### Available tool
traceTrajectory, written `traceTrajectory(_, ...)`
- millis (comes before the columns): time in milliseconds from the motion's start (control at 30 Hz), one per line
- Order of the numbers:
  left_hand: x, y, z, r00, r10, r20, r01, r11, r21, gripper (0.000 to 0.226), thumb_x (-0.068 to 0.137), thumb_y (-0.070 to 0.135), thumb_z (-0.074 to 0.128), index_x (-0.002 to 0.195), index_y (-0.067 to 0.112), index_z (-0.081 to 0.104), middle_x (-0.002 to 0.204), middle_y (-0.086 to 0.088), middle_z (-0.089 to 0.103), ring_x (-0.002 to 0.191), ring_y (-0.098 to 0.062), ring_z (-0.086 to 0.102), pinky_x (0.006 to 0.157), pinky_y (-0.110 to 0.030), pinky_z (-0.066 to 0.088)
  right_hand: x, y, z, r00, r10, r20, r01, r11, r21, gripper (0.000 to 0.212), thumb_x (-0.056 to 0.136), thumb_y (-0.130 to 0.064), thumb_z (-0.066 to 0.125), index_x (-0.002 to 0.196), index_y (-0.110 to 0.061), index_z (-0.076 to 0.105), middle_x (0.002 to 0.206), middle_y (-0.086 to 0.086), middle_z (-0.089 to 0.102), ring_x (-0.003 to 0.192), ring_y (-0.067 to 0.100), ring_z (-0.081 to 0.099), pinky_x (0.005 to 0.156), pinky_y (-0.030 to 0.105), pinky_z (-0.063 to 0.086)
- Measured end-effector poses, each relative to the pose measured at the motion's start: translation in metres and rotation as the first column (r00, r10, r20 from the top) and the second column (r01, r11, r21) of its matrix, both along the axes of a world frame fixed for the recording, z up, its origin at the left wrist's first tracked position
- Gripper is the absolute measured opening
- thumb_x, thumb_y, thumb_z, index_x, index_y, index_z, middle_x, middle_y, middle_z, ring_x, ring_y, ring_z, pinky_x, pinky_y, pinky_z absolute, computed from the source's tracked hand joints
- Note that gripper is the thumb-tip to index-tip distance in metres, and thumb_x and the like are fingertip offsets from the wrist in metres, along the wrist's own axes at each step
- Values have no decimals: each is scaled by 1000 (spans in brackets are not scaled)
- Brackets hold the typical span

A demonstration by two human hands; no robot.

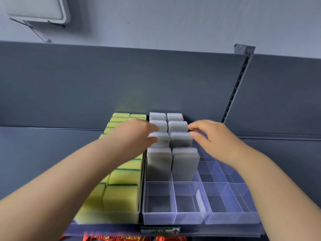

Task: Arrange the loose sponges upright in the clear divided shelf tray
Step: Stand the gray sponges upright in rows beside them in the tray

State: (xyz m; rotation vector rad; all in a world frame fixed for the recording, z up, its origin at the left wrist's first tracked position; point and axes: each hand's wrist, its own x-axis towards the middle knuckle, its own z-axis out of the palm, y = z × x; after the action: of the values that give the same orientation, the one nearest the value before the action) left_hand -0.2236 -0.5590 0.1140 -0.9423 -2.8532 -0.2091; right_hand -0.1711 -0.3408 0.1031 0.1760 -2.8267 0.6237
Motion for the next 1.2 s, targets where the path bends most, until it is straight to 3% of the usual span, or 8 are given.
traceTrajectory(167,-22,11,10,999,31,5,-31,998,-63,36,95,36,49,130,29,52,127,4,55,112,-20,53,84,-24,41,-33,0,3,995,21,99,-31,994,108,32,92,-28,53,123,-22,57,121,-6,56,110,13,51,97,31,40)
traceTrajectory(267,-23,16,5,999,17,33,-13,991,-131,34,95,34,49,128,29,54,125,3,57,112,-20,54,84,-25,42,-40,-4,-1,981,60,184,-93,981,173,30,92,-24,54,121,-19,59,123,-3,58,111,13,52,94,22,37)
traceTrajectory(533,-20,15,2,999,-32,37,38,985,-168,31,97,33,41,122,27,58,122,1,58,110,-22,54,88,-33,47,-35,-5,-1,986,32,163,-64,978,197,28,94,-22,47,117,-19,61,120,-4,57,111,12,50,91,20,36)
traceTrajectory(700,-4,7,20,980,-160,-115,140,976,-168,28,98,37,36,113,27,58,107,5,59,98,-19,55,76,-32,49,-18,-9,6,994,-7,107,-9,990,143,28,95,-22,45,119,-21,60,122,-7,56,113,11,49,97,24,37)
traceTrajectory(833,11,6,17,911,-309,-274,288,951,-114,32,96,35,34,104,26,63,99,8,64,93,-19,58,68,-30,49,7,-16,11,999,-45,20,43,995,86,26,94,-20,46,115,-22,62,119,-12,58,111,10,51,100,28,36)
traceTrajectory(967,21,29,5,857,-372,-356,359,927,-105,35,82,35,38,80,22,70,72,6,67,67,-22,63,52,-31,51,51,-11,11,994,-88,-65,90,996,28,26,94,-19,48,115,-20,63,117,-13,58,111,4,47,87,3,29)
traceTrajectory(1033,34,50,1,831,-406,-379,401,911,-98,33,81,33,39,80,22,70,71,6,67,66,-22,63,52,-31,52,79,2,4,989,-132,-58,135,990,45,30,93,-25,48,121,-25,58,125,-17,53,116,-2,41,87,-2,22)
traceTrajectory(1200,100,120,-12,770,-513,-379,549,835,-13,33,80,35,49,99,20,71,87,4,71,76,-23,67,60,-33,55,176,60,-12,941,-330,-72,331,944,-1,35,92,-34,48,127,-34,51,126,-26,44,118,-11,35,96,8,24)
